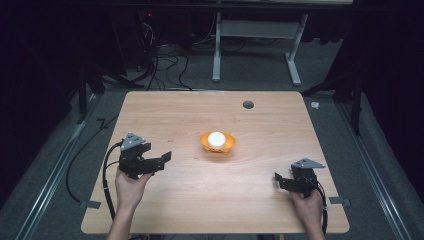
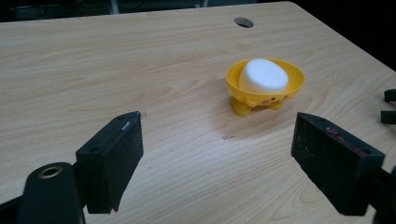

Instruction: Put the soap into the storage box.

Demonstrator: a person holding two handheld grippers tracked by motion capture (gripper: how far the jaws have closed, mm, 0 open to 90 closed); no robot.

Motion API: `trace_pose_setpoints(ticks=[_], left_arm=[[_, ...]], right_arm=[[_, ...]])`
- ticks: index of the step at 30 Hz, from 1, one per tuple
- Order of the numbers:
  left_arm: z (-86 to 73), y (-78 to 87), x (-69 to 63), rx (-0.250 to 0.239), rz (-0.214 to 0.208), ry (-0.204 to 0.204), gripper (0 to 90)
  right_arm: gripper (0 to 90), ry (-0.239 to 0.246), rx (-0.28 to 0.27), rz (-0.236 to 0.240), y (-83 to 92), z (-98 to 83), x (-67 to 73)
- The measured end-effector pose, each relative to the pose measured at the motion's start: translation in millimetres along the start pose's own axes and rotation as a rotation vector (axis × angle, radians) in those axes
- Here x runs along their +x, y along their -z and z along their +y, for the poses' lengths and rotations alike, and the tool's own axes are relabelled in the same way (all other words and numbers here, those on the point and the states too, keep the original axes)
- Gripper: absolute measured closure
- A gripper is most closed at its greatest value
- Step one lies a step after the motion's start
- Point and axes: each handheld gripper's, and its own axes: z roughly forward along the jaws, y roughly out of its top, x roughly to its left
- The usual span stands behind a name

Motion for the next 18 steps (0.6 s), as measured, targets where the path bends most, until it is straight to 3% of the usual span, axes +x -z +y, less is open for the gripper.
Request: trace_pose_setpoints(ticks=[18], left_arm=[[-20.8, 5.5, 10.1, -0.001, 0.009, 0.054, 17.8]], right_arm=[[26.1, 0.0, 0.0, 0.0, 0.0, 0.0, 0.1]])
